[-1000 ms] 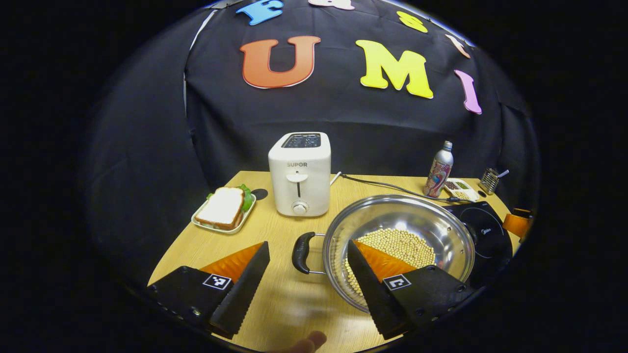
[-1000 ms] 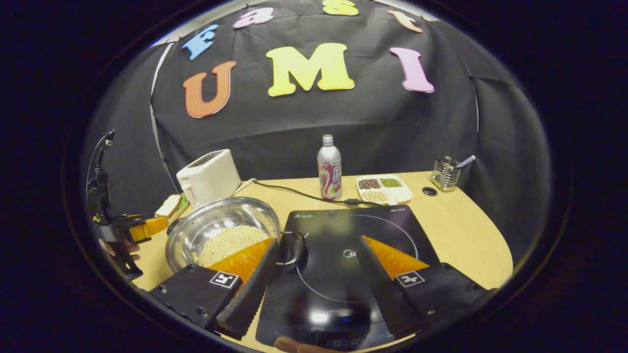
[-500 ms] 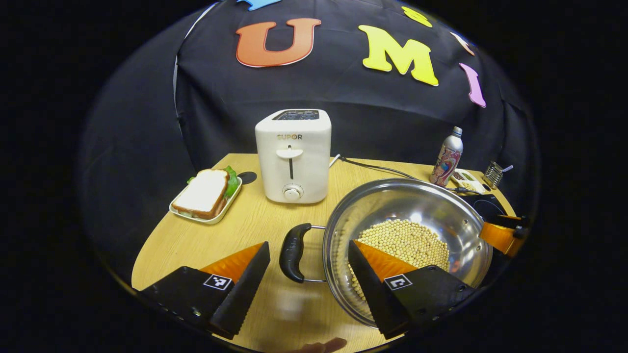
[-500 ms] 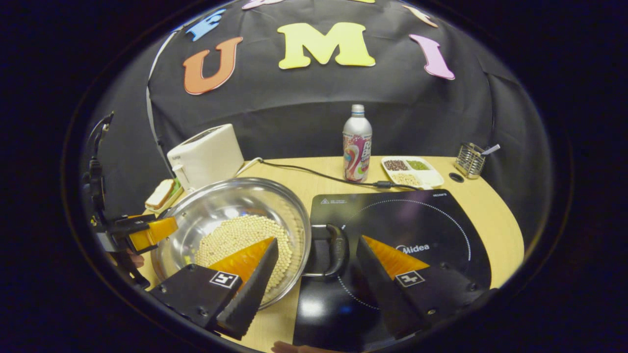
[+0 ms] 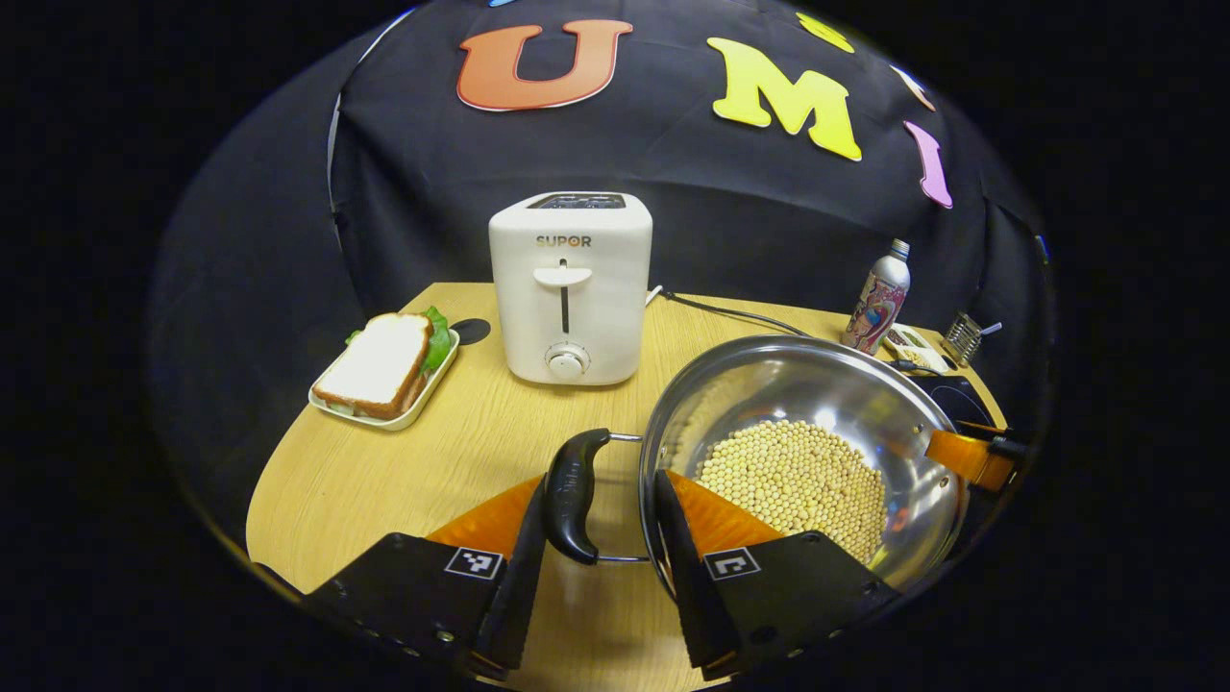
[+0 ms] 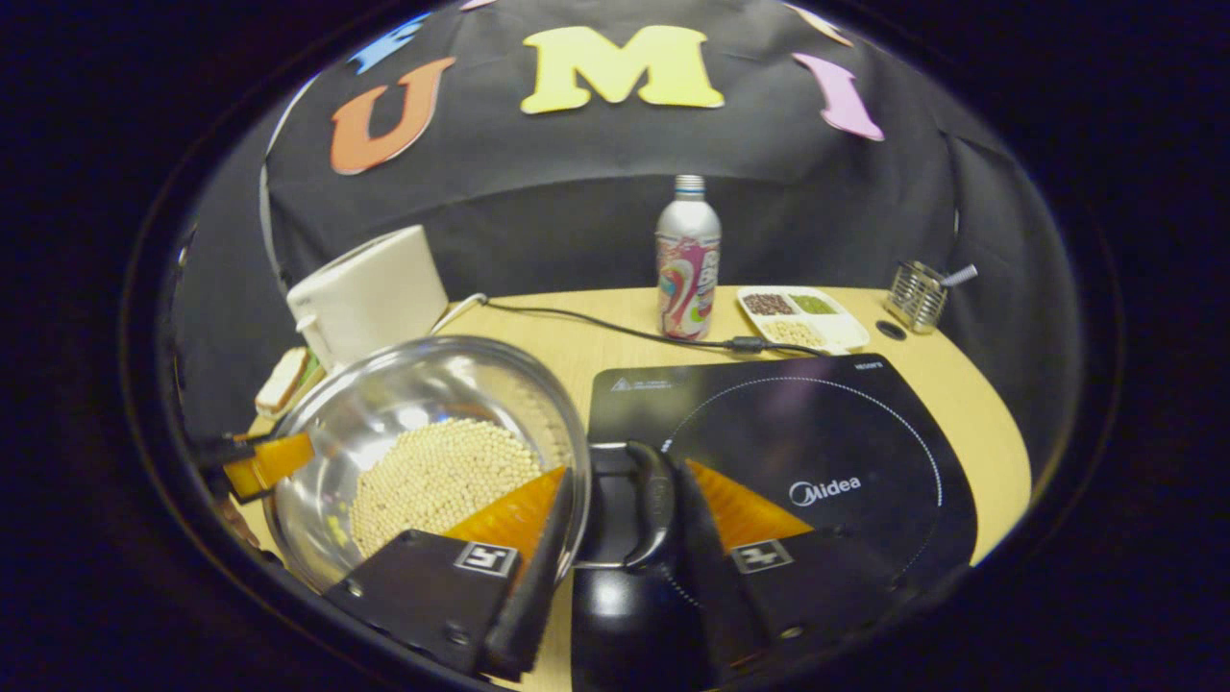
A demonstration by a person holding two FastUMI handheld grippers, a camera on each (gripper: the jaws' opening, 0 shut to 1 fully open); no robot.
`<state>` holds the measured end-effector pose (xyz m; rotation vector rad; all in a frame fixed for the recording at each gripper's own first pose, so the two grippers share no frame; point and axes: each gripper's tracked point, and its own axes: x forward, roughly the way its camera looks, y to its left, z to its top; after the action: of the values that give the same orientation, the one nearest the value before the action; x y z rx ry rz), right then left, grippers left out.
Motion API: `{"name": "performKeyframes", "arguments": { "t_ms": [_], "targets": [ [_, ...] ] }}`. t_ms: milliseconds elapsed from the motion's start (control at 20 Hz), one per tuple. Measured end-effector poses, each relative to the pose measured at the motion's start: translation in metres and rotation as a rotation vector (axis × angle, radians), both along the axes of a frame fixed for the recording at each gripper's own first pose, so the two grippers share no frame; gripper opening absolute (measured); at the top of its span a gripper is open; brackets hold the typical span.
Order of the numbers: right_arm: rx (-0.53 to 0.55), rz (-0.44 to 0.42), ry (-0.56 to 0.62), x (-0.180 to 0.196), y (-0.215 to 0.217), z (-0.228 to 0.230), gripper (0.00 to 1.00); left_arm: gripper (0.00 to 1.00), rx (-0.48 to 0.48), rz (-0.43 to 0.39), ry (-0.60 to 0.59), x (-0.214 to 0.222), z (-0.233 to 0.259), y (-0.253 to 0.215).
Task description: First push the handle of the pot to place it horizontally, then grasp the pot with both hands and set it on the induction cooktop.
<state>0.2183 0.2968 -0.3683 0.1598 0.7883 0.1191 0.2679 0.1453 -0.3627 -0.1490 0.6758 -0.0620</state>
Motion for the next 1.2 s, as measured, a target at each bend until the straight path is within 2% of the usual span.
{"name": "performKeyframes", "arguments": {
  "t_ms": [50, 150, 200, 250, 350, 450, 600, 650, 700, 850, 900, 950, 1000, 1200],
  "targets": [
    [-0.029, 0.037, -0.006, 0.001, -0.004, 0.003, 0.60, 0.59, 0.005, 0.004, 0.003, 0.000, 0.001, 0.000],
    [-0.037, 0.055, -0.006, 0.000, -0.003, 0.001, 0.62, 0.59, 0.021, 0.008, 0.007, -0.002, 0.001, 0.001],
    [-0.039, 0.066, -0.007, 0.001, -0.003, 0.001, 0.59, 0.50, 0.022, 0.010, 0.012, -0.002, 0.001, 0.000],
    [-0.040, 0.075, -0.009, 0.002, -0.004, 0.001, 0.58, 0.59, 0.025, 0.006, 0.012, -0.004, 0.000, 0.000],
    [-0.035, 0.078, -0.009, 0.003, -0.005, 0.001, 0.58, 0.59, 0.037, -0.020, -0.015, -0.005, 0.001, 0.000],
    [-0.033, 0.082, -0.010, 0.002, -0.004, 0.000, 0.60, 0.59, 0.019, -0.009, -0.010, -0.005, -0.001, -0.001],
    [-0.031, 0.088, -0.014, 0.003, -0.004, 0.001, 0.58, 0.60, 0.048, 0.007, -0.024, -0.004, 0.000, 0.001],
    [-0.024, 0.086, -0.024, 0.004, -0.003, 0.002, 0.60, 0.59, 0.048, 0.013, -0.025, -0.004, -0.001, 0.000],
    [-0.021, 0.081, -0.023, 0.002, -0.004, 0.001, 0.56, 0.59, 0.033, 0.016, -0.044, -0.002, 0.002, -0.001],
    [-0.037, 0.092, -0.018, -0.005, -0.003, 0.005, 0.53, 0.57, 0.011, 0.033, 0.003, -0.013, 0.002, 0.001],
    [-0.032, 0.093, -0.010, -0.008, -0.001, 0.007, 0.56, 0.67, 0.016, 0.036, 0.015, -0.017, 0.003, 0.003],
    [-0.031, 0.101, -0.006, -0.010, 0.000, 0.011, 0.56, 0.47, 0.018, 0.040, 0.023, -0.022, 0.007, 0.005],
    [-0.024, 0.106, -0.003, -0.013, 0.000, 0.015, 0.56, 0.57, 0.018, 0.047, 0.021, -0.026, 0.013, 0.007],
    [-0.022, 0.142, -0.019, -0.021, 0.001, 0.042, 0.56, 0.57, 0.032, 0.072, 0.028, -0.040, 0.043, 0.015]
  ]
}}
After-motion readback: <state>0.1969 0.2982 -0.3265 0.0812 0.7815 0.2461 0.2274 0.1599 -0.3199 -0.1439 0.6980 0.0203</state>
